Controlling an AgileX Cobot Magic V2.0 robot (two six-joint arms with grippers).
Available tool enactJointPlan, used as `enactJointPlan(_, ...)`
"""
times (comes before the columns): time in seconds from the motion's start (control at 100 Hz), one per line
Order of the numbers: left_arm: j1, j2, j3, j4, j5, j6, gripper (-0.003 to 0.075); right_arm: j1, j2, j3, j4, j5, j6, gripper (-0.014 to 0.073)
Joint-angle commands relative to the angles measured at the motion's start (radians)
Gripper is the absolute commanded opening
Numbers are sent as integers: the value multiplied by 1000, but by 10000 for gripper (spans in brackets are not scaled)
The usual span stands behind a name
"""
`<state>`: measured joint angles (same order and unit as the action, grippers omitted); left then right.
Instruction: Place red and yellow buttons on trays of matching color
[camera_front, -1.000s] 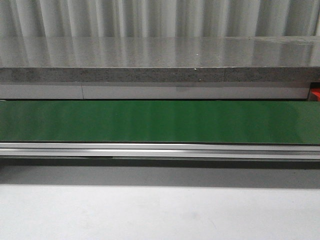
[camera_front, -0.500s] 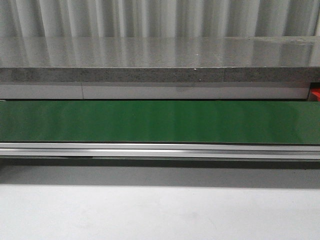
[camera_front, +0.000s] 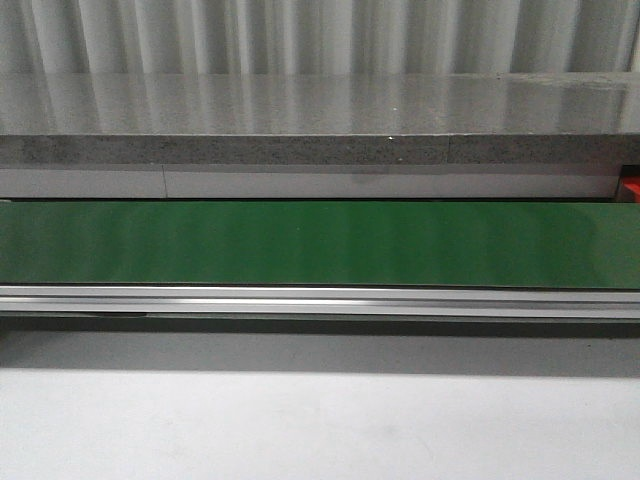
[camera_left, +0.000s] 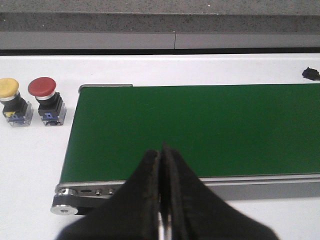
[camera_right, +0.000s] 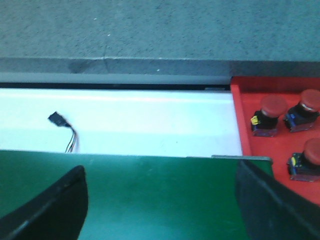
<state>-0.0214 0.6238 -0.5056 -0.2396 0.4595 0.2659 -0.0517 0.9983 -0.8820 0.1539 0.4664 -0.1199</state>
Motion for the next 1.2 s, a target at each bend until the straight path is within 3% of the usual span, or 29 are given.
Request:
enactJointPlan(0.0,-6,3,-25,-19,-68,-11,-20,32,-83,37,3,-57,-11,589)
enactJointPlan(0.1,-6,3,-25,-19,-68,-11,-20,61,-148,97,3,-42,-11,536)
enactJointPlan(0.17,-6,3,-25,-19,-68,-11,-20,67,-183,132,3,-16,-11,449)
enactJointPlan(0.43,-6,3,-25,-19,-68,-11,-20,67,-242,193,11,21,-9,-69)
enactJointPlan(0.81,-6,3,-25,-19,-77,-11,1,67,-241,193,12,21,-9,-68)
enactJointPlan(0.91,-6,3,-25,-19,-77,-1,131,67,-241,193,12,21,-9,-68)
enactJointPlan(1.1,-6,3,-25,-19,-87,-1,599,67,-241,193,12,21,-9,-68)
enactJointPlan(1.19,-6,3,-25,-19,-92,-1,678,67,-241,193,12,21,-9,-68)
